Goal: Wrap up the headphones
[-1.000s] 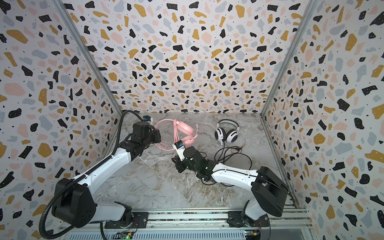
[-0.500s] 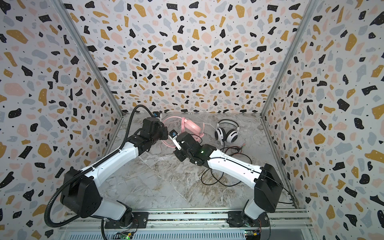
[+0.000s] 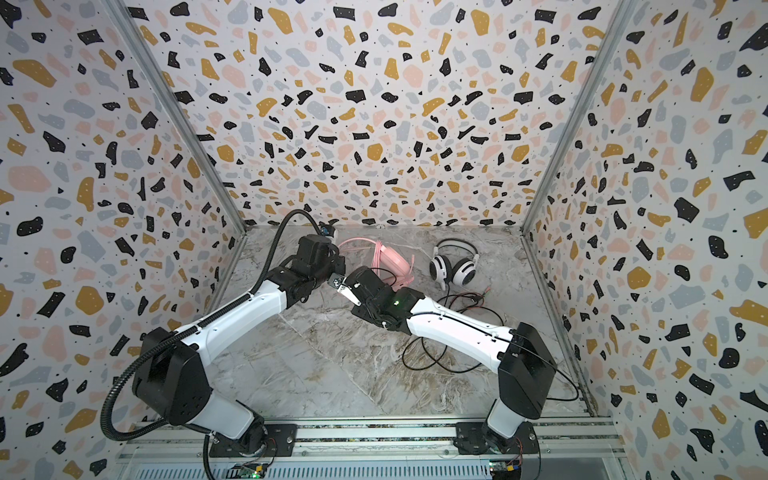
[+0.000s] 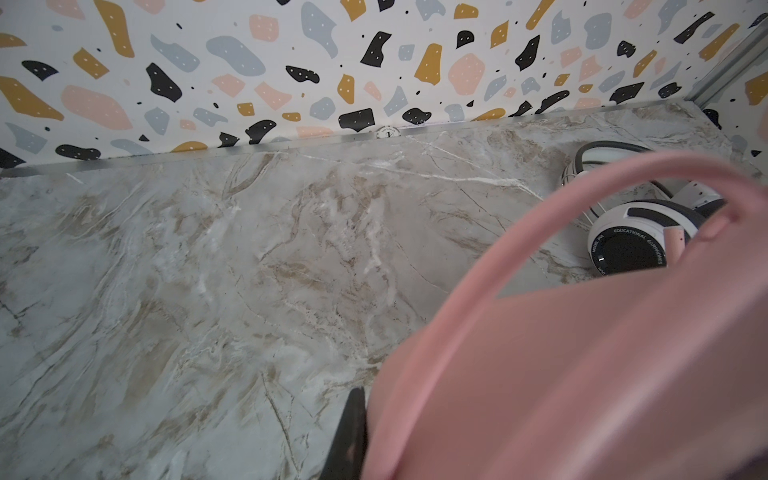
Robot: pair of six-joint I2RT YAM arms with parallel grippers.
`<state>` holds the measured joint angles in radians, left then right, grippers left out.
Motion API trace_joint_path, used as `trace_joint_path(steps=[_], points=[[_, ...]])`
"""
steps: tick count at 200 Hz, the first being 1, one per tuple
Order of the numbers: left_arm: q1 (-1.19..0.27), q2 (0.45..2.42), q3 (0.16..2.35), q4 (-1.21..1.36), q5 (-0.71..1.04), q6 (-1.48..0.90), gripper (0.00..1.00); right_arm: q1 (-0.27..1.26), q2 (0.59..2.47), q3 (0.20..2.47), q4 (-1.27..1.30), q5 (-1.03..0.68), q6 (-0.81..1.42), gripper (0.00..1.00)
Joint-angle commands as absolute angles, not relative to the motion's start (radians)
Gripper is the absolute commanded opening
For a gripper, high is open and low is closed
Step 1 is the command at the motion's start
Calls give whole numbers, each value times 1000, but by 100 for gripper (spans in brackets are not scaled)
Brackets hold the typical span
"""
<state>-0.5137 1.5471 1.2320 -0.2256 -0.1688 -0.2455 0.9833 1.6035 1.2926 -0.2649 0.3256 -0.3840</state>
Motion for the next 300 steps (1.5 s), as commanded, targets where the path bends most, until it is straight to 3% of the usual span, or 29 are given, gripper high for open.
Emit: trace_joint_path(steps=[1,98,142,196,279,300], points=[[-566,1558,1262,-289,-15,-198,0,984,1494,1202,177,333,-593,7],[-569,1615,1294,-328,87,-167,0,990,1427,1095,307,172,-919,7],[-569,1609,1288,-318,168,-140,0,907,1409,1075,310,62,-940,7],[-569,1576,1269,-285,208,-138,0,773,1428,1172,157,-229,-619,9],[-562,1550,1265,-278,190,-145,0,769,1615,1390,-208,49,-507,14],[-545,1540,1257,-265,211,-153,0,745,1627,1427,-237,40,-463,16]])
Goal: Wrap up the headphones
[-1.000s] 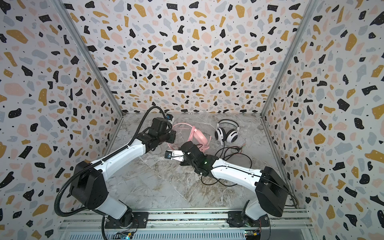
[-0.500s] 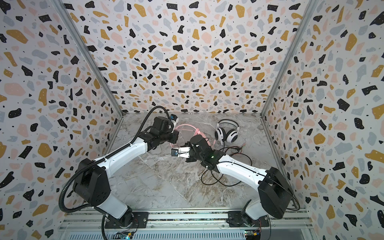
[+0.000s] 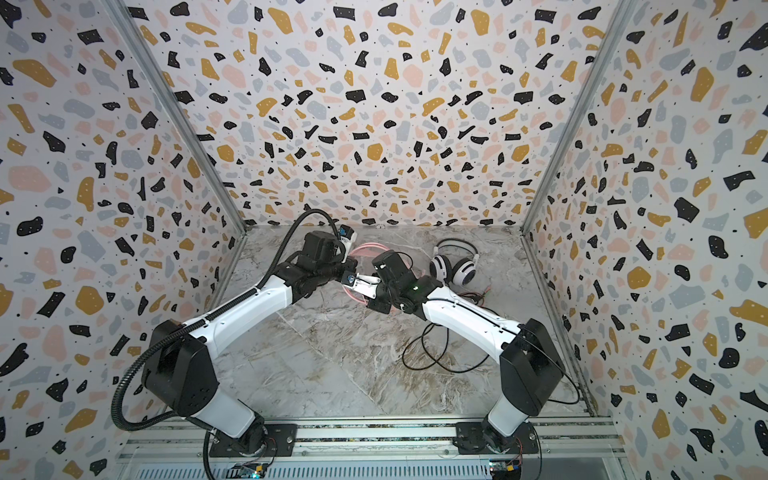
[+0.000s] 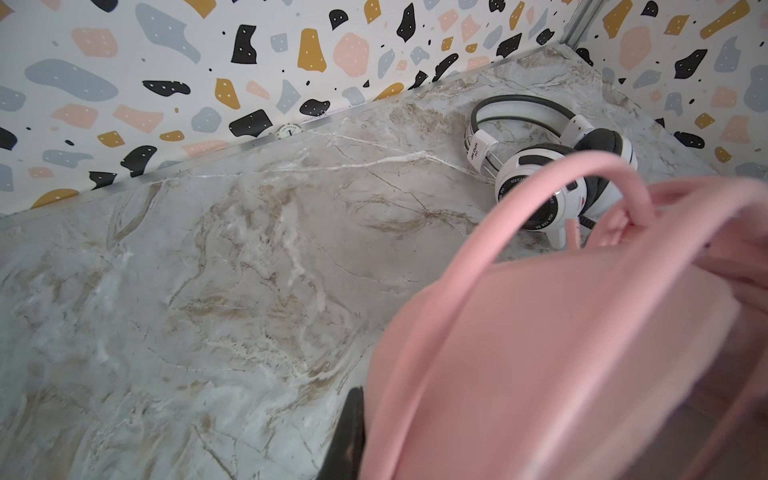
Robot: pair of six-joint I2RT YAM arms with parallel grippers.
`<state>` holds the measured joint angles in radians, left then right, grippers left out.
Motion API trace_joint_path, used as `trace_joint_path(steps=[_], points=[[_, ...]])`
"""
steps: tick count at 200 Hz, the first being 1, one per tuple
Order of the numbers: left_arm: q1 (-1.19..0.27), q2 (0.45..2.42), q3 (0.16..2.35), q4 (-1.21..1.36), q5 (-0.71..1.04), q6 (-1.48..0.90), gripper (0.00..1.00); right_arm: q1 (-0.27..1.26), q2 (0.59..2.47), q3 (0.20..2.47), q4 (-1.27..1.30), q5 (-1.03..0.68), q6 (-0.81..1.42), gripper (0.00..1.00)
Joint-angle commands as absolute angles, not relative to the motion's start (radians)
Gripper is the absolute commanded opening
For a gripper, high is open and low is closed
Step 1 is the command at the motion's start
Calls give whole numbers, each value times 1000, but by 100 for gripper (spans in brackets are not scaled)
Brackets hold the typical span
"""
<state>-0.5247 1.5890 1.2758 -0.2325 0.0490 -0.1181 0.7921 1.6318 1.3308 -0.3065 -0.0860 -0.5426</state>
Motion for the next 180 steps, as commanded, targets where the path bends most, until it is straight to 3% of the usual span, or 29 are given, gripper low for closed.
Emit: trace_joint_path(steps=[1,47,90,130,180], points=[[-544,1539,1257,-264,212,-154,0,745,1626,1428,-239,39,-462,16],[-528,1529,1243,-235,263,-161,0,733,1675,1521,-277,68,-418,19],[-529,1554,1253,-248,298,-155,0,739,1701,1583,-218,-125,-380,18],[-530,1548,1253,-249,282,-159,0,730,1736,1596,-229,-136,-373,17],[-526,1554,1256,-259,238,-175,0,755,1614,1502,-238,-100,-362,17]])
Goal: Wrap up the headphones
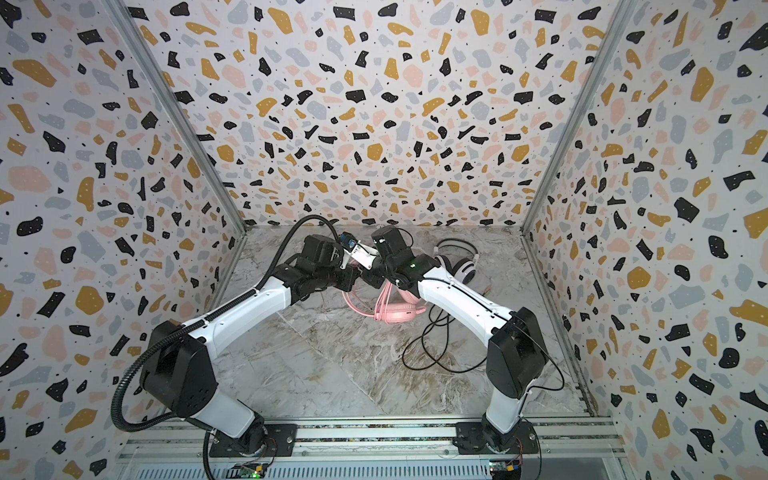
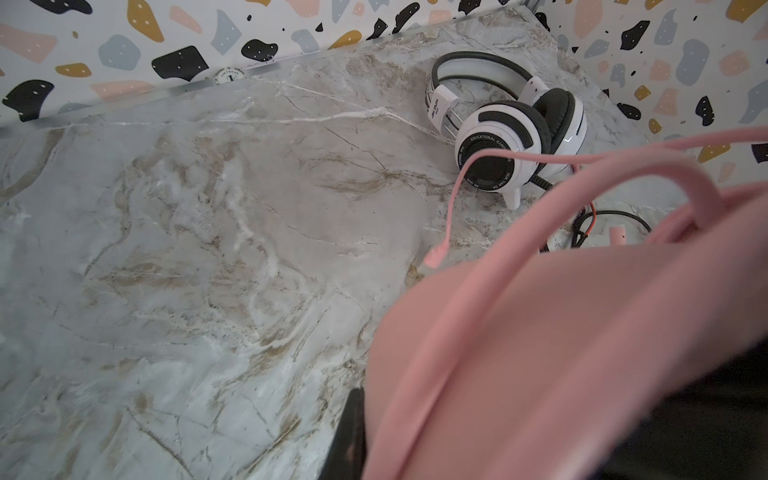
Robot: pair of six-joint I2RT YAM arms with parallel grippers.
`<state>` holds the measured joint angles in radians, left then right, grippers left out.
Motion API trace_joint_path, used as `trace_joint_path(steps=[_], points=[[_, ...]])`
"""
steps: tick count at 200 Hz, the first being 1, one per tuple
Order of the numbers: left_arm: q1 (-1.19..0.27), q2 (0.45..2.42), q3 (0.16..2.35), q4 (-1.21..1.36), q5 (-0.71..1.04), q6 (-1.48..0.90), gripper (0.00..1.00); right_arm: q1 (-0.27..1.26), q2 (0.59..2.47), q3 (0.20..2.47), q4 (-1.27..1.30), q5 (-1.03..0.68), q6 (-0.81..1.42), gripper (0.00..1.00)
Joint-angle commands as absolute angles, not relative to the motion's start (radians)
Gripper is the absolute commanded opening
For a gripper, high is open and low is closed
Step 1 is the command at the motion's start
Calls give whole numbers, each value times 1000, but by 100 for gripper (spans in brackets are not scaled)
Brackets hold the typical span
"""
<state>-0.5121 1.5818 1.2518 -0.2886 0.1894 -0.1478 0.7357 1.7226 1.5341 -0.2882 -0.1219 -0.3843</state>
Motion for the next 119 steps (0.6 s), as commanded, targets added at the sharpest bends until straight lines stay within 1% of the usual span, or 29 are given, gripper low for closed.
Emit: trace_joint_path(steps=[1,43,71,88,105,119], points=[[-526,1554,1256,-258,239,-176,0,757,1610,1499,-236,-100,-362,17],[-523,1552,1244,-236,256,-193,0,767,1384,1301,-132,-50,-257,19],[-513,1531,1225,-201,271,-210,0,716,1200,1149,-57,-5,-141,20],[-496,1507,1208,-171,287,-227,0,631,1080,1057,-15,-4,-50,22],[-472,1483,1204,-154,313,-243,0,524,989,972,2,-10,36,28],[-463,1468,1210,-153,326,-250,0,405,955,907,0,-84,95,34]])
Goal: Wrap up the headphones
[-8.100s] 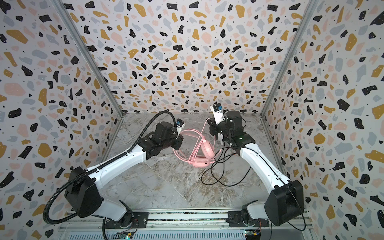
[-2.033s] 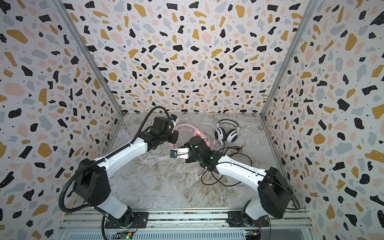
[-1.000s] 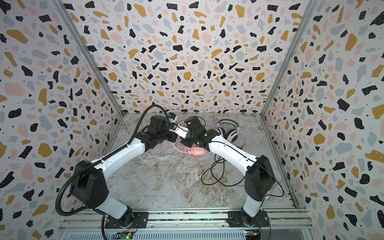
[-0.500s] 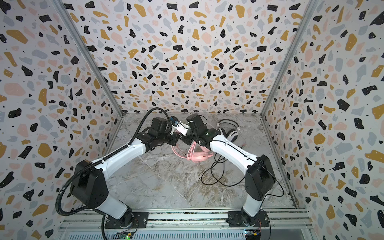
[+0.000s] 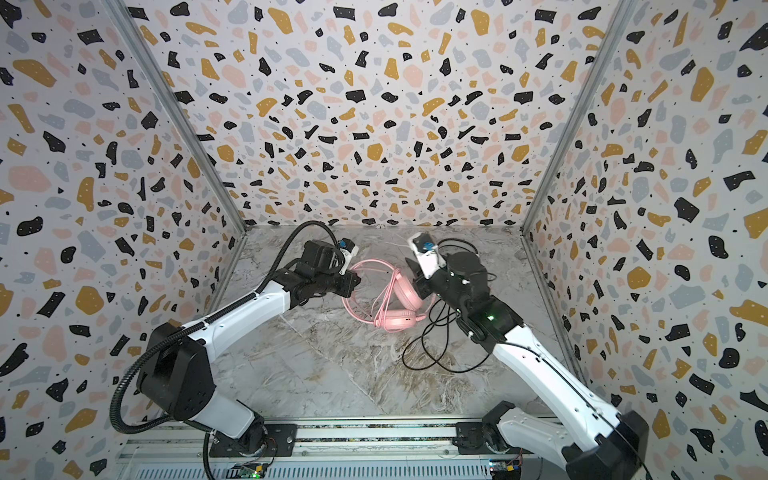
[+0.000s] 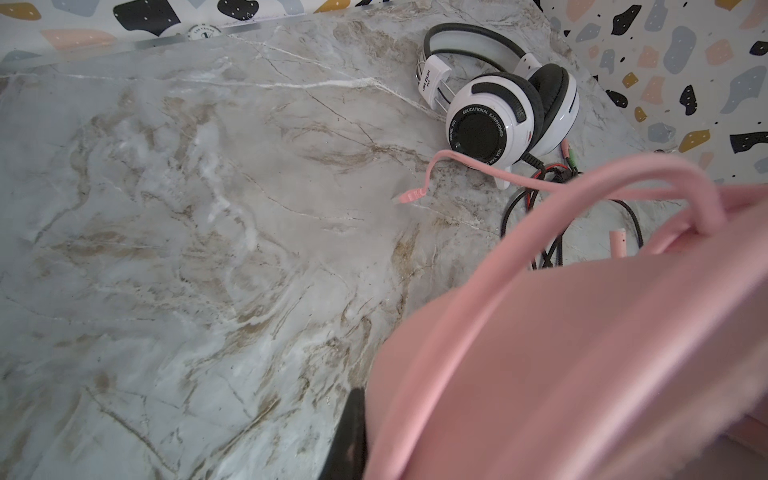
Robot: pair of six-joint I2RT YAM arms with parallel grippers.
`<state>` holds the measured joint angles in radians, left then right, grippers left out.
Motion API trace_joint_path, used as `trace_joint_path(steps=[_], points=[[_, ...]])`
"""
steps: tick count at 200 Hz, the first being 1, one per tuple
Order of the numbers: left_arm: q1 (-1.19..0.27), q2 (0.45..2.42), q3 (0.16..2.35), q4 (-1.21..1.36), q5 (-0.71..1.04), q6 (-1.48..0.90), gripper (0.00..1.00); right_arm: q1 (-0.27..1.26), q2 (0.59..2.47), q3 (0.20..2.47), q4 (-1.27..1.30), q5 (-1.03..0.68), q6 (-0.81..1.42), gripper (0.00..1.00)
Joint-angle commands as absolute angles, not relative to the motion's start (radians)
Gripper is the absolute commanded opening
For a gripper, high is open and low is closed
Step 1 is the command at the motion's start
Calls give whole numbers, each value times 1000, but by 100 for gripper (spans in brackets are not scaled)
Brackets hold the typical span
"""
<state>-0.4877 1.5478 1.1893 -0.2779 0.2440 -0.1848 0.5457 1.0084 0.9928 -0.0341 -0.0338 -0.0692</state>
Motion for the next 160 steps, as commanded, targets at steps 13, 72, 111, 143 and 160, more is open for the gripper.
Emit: trace_joint_path(steps=[13,72,111,143,160], points=[[-462,1451,1218,-156,332,-259,0,308,950,848,-9,-179,153,42],[-463,1398,1328,-280,364,-323,0,212,1102,453,524,-646,287,68],[-463,1355,1351,-306,405,-404,0,338,1260,419,765,-747,313,81],[-462,1341,1357,-317,430,-434,0,374,1352,424,945,-744,371,81],[-462,1334,1360,-326,438,-444,0,370,1395,446,983,-739,378,80]])
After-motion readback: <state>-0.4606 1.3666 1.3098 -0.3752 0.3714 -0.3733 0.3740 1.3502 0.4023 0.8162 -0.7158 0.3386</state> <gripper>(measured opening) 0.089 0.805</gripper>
